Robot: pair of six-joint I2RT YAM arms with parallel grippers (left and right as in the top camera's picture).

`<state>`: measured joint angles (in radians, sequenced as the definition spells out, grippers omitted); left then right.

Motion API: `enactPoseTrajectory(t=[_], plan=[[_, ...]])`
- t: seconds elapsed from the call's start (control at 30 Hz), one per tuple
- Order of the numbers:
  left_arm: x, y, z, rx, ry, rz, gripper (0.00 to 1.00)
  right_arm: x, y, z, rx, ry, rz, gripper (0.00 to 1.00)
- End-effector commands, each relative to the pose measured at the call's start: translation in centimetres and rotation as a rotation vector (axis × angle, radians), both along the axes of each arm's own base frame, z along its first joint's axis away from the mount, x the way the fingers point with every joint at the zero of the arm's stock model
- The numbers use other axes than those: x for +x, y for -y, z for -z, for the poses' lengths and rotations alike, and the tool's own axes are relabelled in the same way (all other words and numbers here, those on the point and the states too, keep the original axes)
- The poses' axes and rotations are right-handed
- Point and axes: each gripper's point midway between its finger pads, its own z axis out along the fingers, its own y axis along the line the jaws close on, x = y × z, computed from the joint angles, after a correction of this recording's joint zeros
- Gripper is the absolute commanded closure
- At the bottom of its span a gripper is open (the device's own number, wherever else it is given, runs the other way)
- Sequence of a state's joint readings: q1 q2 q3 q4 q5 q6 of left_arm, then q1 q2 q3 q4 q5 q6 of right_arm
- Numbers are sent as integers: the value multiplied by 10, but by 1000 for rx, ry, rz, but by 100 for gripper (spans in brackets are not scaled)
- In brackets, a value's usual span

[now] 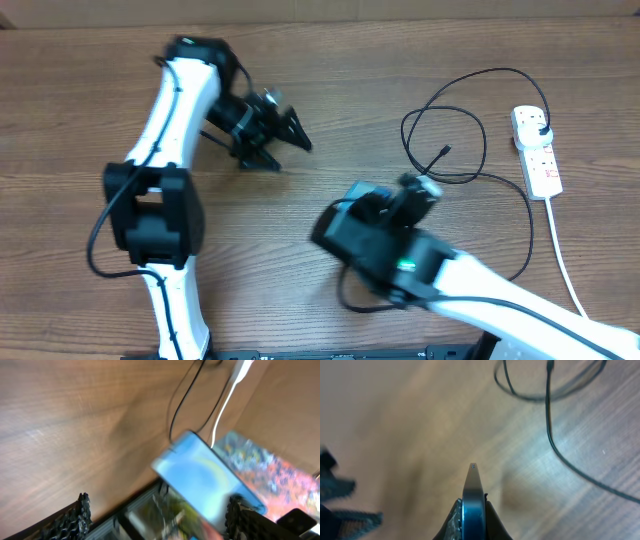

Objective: Plug charger to phone and switch on socket

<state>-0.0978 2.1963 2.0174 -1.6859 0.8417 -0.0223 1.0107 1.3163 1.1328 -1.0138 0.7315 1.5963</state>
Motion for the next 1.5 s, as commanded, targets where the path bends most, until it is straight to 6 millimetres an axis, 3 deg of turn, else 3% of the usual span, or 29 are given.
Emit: enactPoseTrajectory(t=[0.0,0.17,0.33,0.5,0.6,0.67,0.7,0.8,0.93,1.03,1.2,1.33,1.47], plan=[[13,-20,-68,-35,238,-49,11,7,30,-61,152,146,86,96],[-4,-49,-139,-20,454,-122,10,0,53,-83,266,189,121,96],[-50,-63,-201,54,722,-110,15,-3,55,-60,305,158,175,96],[-112,-81,-237,249,924,-140,22,6,39,-35,385,171,185,96],[-151,-96,-244,357,979,-215,22,14,28,-31,447,207,179,96],[-178,-107,-241,423,995,-281,18,17,24,-31,473,224,178,96],[-190,-111,-237,447,991,-319,0,18,23,-31,480,229,178,96],[-221,-121,-219,482,946,-461,0,19,22,-33,489,233,176,96],[-234,-123,-191,449,897,-612,1,19,22,-33,489,233,176,96],[-221,-124,-166,397,835,-744,0,19,22,-33,489,233,176,96],[-173,-119,-110,255,562,-1016,1,19,22,-33,489,234,177,96],[-137,-88,-64,16,260,-1104,1,20,23,-33,485,239,182,96],[-111,-51,-39,-243,-18,-1062,0,20,23,-33,484,238,182,96]])
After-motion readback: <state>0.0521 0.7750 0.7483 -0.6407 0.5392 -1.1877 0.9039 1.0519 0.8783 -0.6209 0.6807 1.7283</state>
